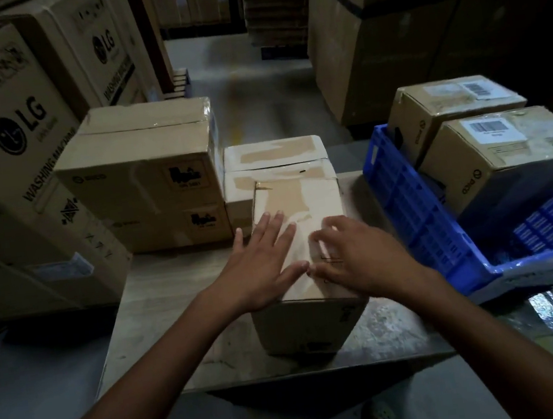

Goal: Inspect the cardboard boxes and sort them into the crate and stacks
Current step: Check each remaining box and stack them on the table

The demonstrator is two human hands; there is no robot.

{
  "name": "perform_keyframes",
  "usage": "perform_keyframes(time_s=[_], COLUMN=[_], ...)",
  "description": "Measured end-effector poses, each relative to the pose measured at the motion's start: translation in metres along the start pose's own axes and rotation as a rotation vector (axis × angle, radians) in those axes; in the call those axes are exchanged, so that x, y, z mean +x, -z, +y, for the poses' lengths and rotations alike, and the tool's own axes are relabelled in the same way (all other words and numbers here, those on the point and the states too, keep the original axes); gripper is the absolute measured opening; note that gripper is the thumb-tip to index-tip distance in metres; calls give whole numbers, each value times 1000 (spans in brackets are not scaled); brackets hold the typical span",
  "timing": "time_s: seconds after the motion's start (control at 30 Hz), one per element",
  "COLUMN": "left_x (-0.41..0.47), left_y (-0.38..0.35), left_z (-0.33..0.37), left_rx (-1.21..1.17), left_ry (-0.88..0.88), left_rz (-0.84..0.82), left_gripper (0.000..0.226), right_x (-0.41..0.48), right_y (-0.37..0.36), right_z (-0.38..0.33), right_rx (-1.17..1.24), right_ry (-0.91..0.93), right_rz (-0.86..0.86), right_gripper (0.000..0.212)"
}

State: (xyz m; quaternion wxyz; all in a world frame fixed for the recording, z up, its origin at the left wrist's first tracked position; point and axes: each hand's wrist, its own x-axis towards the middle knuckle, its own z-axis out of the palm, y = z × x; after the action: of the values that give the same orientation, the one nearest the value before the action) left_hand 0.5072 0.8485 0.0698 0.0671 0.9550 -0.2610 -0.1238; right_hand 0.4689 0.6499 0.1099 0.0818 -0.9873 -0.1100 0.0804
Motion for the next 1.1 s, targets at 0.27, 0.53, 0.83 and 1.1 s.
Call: perform_keyframes(time_s=[0.27,0.53,0.83,1.1], left_x=[21,59,84,85], left_y=[1,20,13,2], left_z=[-5,-12,-20,-21], left_rx=[-19,-52,-207,-1462], left_ry=[53,83,122,447], left_rz=[14,90,270,430], left_gripper=[68,66,59,47], right_x=[30,66,87,77], right_y=[-30,-12,-26,-40], right_z=[1,8,29,36], right_rx=[-22,-8,115,1287], right_ry=[8,-43,-102,-448], right_rz=[66,234,350,298], right_gripper=[63,39,42,56])
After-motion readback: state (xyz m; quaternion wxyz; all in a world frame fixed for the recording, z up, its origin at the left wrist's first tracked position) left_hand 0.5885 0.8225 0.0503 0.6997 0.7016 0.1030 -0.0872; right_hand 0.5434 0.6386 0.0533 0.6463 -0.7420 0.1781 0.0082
